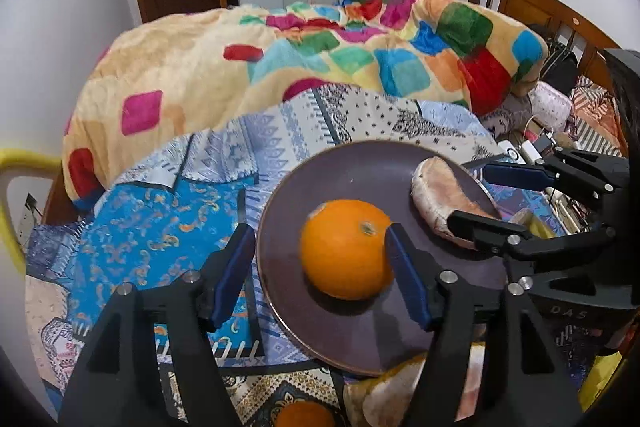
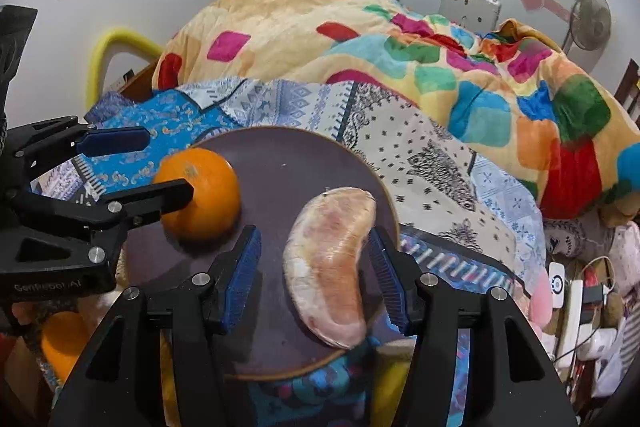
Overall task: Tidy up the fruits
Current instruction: 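Carry the pomelo segment onto the brown plate with the right gripper while the left gripper sets the orange there, then grasp a second pomelo segment with the right gripper while the left gripper grasps another large orange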
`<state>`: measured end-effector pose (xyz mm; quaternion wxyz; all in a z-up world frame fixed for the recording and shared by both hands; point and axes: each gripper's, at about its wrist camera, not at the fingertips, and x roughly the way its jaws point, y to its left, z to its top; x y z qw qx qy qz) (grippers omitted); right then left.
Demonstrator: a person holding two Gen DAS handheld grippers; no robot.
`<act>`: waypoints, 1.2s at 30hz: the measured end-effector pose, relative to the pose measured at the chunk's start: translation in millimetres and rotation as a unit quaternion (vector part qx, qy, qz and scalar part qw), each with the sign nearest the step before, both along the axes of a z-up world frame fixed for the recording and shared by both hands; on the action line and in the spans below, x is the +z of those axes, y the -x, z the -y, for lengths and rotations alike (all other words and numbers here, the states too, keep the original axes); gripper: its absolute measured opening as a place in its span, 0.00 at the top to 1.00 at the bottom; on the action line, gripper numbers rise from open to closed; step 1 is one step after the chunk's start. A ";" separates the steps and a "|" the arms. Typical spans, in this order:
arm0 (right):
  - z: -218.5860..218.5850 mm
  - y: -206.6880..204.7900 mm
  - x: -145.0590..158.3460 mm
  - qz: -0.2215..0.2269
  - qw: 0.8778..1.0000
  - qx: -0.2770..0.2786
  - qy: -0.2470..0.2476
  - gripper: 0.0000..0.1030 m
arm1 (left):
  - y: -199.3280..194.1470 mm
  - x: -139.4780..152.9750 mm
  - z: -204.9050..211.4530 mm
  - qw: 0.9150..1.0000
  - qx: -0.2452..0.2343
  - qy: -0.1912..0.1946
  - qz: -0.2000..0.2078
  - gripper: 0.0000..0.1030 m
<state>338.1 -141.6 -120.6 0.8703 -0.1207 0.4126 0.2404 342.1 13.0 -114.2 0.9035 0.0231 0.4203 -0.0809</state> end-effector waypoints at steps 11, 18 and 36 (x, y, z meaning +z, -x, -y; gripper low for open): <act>12.9 36.6 30.7 0.049 0.999 -0.013 0.000 0.49 | 42.7 31.3 -9.1 0.999 0.026 0.002 0.032 0.35; 17.9 70.2 48.2 0.072 0.997 -0.010 -0.015 0.49 | 78.5 46.6 -13.5 0.998 0.034 0.018 0.051 0.32; 23.2 143.3 34.5 0.092 0.995 0.009 -0.029 0.49 | 157.4 26.1 -3.5 0.998 0.051 0.004 0.045 0.18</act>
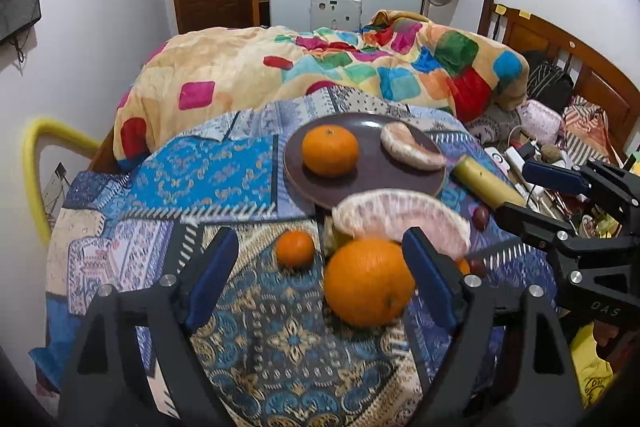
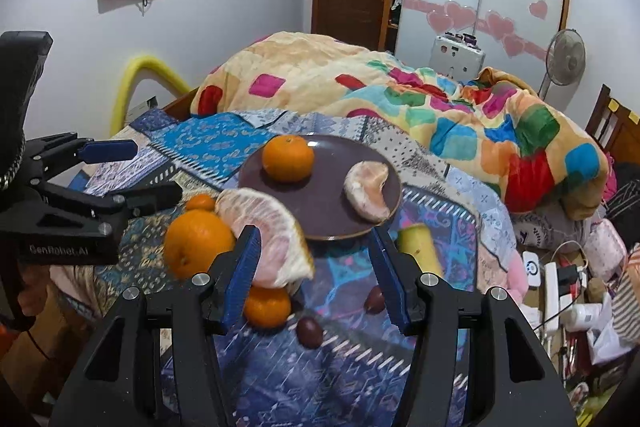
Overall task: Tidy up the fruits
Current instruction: 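Grasp a second pomelo segment with the right gripper while the left gripper grasps another large orange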
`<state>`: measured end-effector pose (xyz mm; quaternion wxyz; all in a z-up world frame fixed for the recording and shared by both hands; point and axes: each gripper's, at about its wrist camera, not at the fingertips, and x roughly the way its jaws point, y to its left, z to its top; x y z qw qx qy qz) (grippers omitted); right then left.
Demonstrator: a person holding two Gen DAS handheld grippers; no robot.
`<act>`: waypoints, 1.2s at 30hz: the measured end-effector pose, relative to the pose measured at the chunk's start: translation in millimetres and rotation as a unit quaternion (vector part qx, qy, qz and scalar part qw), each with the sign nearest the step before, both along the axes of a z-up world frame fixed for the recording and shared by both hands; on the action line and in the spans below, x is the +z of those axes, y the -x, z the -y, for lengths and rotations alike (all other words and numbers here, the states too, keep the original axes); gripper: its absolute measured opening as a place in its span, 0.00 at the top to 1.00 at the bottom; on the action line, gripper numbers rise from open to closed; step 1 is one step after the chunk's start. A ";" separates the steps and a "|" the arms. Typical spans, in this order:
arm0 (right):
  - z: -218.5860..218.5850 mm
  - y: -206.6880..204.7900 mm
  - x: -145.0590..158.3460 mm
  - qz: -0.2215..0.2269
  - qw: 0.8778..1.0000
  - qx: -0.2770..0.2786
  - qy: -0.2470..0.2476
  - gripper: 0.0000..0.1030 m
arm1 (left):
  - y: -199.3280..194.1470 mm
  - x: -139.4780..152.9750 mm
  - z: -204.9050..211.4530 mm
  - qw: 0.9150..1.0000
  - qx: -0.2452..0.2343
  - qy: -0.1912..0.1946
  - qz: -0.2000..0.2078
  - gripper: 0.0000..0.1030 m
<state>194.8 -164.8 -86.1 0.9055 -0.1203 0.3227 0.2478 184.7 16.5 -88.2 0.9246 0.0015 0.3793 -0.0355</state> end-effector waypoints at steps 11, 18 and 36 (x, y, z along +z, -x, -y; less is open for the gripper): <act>3.2 8.2 -21.0 -0.014 1.000 0.004 0.000 0.49 | 2.6 -40.6 15.6 0.999 -0.016 0.017 -0.039 0.17; 8.2 11.5 -26.1 -0.020 1.000 0.009 -0.003 0.49 | -4.2 -56.4 20.8 0.998 -0.015 0.026 -0.052 0.17; -6.6 -3.6 -36.6 -0.036 0.999 0.031 -0.009 0.49 | 4.3 -55.0 -0.5 0.997 -0.024 0.047 -0.050 0.35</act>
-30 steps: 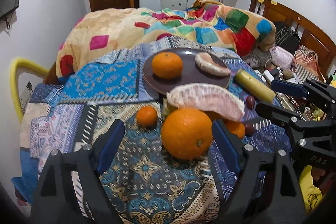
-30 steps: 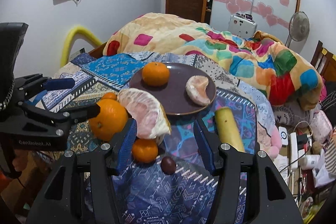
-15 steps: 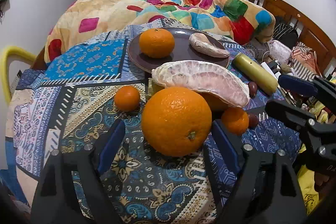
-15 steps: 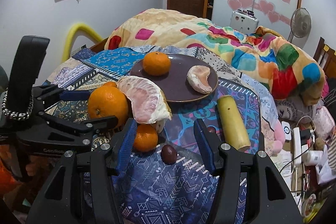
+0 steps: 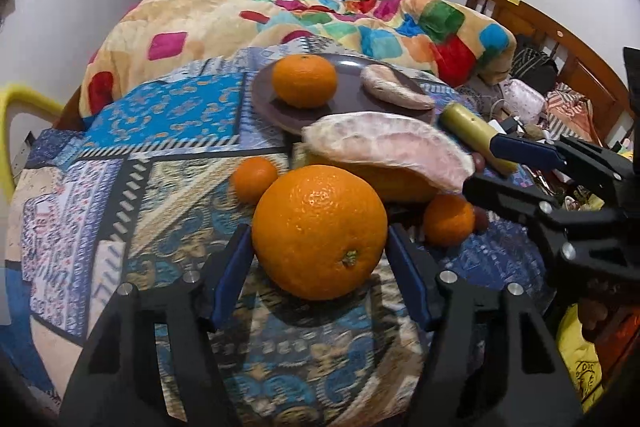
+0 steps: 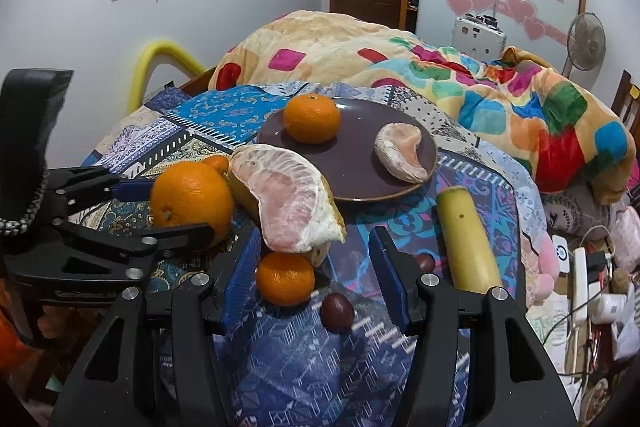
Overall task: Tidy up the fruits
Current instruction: 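Grasp a second pomelo segment with the right gripper while the left gripper grasps another large orange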
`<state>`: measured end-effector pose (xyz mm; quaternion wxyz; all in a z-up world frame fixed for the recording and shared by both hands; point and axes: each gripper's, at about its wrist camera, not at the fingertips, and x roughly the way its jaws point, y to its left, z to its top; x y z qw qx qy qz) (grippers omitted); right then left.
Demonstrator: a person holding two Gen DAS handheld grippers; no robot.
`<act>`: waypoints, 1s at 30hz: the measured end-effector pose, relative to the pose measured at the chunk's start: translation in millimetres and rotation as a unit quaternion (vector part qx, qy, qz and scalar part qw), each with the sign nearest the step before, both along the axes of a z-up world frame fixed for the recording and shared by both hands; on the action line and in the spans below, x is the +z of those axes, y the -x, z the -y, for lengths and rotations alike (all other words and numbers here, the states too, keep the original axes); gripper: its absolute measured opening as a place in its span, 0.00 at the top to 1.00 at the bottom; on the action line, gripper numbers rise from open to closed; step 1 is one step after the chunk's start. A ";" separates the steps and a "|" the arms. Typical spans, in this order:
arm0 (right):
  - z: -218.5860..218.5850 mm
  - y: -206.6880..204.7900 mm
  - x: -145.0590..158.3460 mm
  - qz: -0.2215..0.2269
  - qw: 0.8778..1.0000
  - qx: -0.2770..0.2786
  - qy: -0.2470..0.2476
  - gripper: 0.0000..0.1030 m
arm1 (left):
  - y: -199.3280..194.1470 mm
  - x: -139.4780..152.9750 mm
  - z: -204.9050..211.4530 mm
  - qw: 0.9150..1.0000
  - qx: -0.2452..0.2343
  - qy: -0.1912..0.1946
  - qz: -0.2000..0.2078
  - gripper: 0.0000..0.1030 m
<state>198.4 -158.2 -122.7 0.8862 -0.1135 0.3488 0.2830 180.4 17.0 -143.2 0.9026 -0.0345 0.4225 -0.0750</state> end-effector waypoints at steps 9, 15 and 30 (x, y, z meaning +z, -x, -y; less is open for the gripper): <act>-24.0 -23.1 -16.1 -0.017 1.000 0.012 0.004 0.48 | 6.3 -3.6 -29.6 1.000 0.017 -0.010 0.003 0.35; -31.7 -31.9 -19.7 -0.029 0.999 0.021 -0.001 0.46 | 2.7 -6.2 -31.0 1.000 0.016 -0.004 0.011 0.35; -31.5 -35.2 -23.5 -0.038 0.999 0.024 -0.024 0.55 | -2.2 -6.9 -31.8 0.999 0.023 0.008 0.024 0.35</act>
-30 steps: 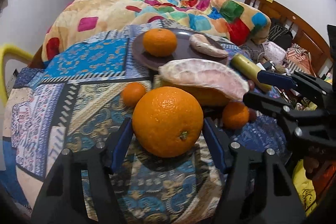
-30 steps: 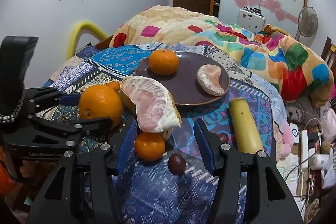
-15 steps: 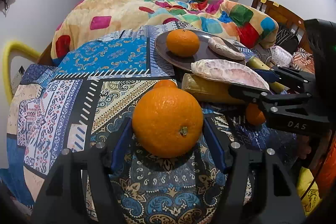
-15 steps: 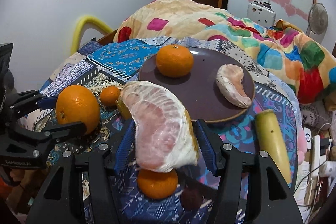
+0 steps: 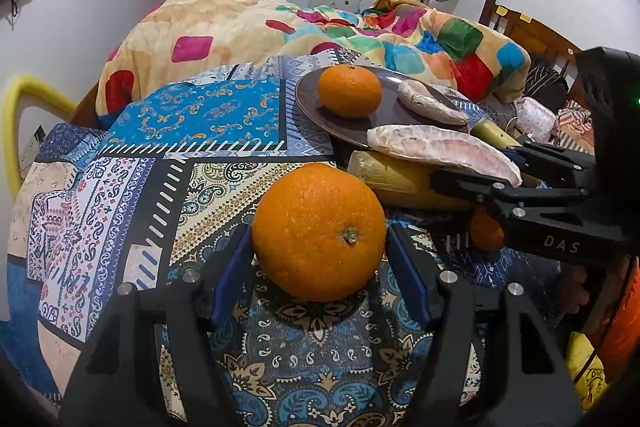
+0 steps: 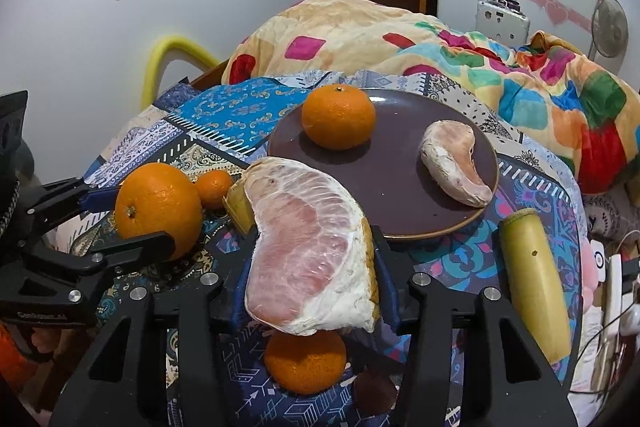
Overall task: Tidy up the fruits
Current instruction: 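Grasp a second pomelo segment with the right gripper while the left gripper grasps another large orange, then lower the pomelo segment onto the plate with the right gripper while the left gripper places its orange beside it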
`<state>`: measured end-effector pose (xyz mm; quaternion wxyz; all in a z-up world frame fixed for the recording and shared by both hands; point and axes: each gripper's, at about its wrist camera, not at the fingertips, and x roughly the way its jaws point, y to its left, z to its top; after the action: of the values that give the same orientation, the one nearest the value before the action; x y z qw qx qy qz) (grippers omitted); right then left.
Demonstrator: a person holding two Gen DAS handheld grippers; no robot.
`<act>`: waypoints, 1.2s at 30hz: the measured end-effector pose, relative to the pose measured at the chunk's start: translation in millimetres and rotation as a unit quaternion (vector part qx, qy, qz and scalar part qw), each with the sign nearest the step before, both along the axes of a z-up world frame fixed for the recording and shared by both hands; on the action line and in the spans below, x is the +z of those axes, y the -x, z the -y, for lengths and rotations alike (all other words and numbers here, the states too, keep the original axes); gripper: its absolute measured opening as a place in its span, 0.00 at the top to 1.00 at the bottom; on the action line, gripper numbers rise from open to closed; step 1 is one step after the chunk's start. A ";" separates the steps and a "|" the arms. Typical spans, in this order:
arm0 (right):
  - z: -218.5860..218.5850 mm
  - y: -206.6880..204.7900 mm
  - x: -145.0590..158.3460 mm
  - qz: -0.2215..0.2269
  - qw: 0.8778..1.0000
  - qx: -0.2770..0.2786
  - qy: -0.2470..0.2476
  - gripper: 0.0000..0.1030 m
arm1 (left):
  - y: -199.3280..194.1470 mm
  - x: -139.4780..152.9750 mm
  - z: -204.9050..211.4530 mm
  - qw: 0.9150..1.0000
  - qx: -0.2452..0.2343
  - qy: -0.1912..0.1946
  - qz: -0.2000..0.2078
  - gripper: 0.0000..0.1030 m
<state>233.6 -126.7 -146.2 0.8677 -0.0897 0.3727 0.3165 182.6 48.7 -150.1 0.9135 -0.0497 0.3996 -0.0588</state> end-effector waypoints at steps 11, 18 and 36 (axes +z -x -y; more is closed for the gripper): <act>18.9 14.3 26.8 0.047 0.999 -0.011 -0.012 0.56 | 0.4 27.2 2.4 0.999 0.007 0.007 0.030 0.36; 33.9 7.0 47.8 0.078 0.996 -0.038 -0.016 0.56 | -8.6 55.7 6.2 0.998 0.008 0.001 0.061 0.36; 40.1 -49.7 47.0 0.087 0.992 -0.096 -0.008 0.56 | -70.5 61.1 15.0 0.997 -0.008 -0.011 0.076 0.36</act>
<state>283.3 -166.9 -99.2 0.9240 -0.0735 0.3002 0.2254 253.1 33.8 -89.1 0.9412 -0.0317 0.3298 -0.0654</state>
